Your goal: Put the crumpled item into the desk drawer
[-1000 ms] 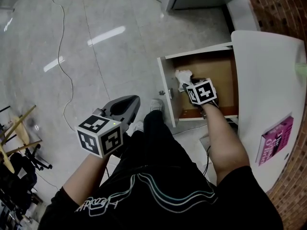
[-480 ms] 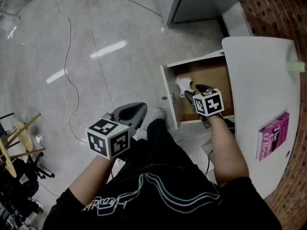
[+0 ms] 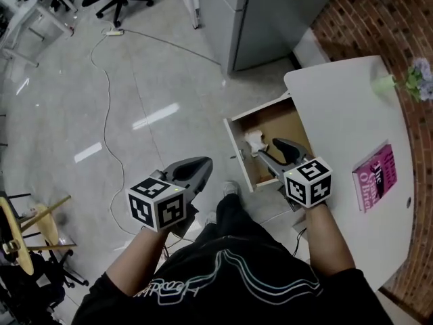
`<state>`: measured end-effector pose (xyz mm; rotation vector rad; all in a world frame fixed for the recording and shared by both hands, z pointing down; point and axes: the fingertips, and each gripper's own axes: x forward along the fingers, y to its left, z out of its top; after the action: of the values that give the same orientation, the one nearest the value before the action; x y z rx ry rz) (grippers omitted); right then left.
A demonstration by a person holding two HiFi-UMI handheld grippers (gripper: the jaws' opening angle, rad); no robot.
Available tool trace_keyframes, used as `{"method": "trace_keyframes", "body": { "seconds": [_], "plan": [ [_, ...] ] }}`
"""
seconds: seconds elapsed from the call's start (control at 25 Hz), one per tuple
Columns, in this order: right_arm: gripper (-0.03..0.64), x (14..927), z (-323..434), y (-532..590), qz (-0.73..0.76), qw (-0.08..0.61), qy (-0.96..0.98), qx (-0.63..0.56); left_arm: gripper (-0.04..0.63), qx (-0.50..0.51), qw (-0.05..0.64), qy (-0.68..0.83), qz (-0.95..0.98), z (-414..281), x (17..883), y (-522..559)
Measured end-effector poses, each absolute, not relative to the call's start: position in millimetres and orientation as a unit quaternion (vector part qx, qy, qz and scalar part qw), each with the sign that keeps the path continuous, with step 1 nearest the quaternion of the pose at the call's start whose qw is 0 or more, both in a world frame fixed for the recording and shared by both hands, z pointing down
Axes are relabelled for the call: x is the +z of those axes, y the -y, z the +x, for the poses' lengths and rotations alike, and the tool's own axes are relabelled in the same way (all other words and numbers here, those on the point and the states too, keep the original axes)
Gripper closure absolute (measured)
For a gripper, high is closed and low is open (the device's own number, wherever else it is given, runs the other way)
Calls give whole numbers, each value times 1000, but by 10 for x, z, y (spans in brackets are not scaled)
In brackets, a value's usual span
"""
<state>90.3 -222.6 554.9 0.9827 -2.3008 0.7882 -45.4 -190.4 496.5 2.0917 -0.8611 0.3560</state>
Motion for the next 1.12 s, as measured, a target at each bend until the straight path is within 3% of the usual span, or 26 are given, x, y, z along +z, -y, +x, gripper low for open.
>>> {"method": "trace_keyframes", "body": {
  "seconds": [0.28,0.6,0.72,1.12],
  "plan": [
    [428,4034,590,1745,345,119,896,251,572,94,370,284,879,-223,4002,1549],
    [515,2959,538,1073,337,41,919,200,572,36,308,225,924,-73,3004,1058],
    [549,2725,558,830,342,30,924,169,572,17,283,207,936,-34,2705,906],
    [560,2132,517,364,344,4,931,120,572,-3,212,184,960,-36,1986,453]
  ]
}}
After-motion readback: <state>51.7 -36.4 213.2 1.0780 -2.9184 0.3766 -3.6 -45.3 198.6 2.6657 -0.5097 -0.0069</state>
